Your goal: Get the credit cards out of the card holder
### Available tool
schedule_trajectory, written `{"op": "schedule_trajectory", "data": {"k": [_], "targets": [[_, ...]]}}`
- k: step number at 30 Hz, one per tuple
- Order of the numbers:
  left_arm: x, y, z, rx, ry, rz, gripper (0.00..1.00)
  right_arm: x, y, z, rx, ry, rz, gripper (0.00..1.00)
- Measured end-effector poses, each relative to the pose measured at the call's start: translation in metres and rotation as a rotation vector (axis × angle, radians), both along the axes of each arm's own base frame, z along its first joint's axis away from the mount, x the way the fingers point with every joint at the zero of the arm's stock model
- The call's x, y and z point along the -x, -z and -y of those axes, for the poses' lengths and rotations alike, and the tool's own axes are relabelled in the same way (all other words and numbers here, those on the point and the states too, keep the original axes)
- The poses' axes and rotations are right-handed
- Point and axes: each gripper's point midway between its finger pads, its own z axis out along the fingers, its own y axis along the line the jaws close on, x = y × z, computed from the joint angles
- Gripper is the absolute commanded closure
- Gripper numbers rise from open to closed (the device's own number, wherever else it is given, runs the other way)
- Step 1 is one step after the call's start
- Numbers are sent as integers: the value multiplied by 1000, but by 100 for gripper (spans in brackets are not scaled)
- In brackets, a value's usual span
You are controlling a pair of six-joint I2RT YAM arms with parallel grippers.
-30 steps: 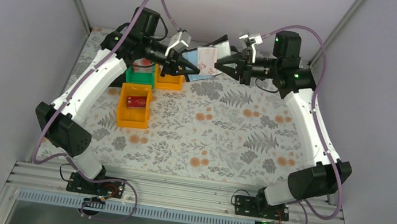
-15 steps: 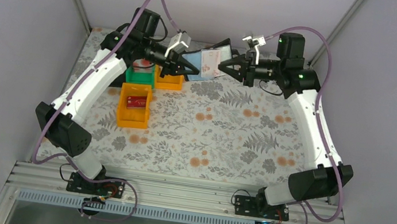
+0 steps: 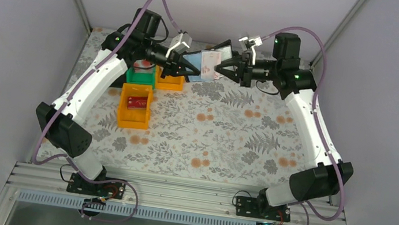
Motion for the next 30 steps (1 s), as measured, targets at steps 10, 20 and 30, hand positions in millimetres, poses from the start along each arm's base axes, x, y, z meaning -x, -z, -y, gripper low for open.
{"op": "schedule_trajectory", "data": {"k": [10, 20, 30], "targets": [[-10, 14, -6, -10, -32, -59, 98, -15, 14, 35, 55, 175, 17, 96], [-23, 55, -12, -87, -101, -135, 98, -50, 16, 92, 86, 411, -12, 96], [-17, 255, 17, -451, -32, -462, 93, -37, -18, 84, 54, 373, 48, 96]]}}
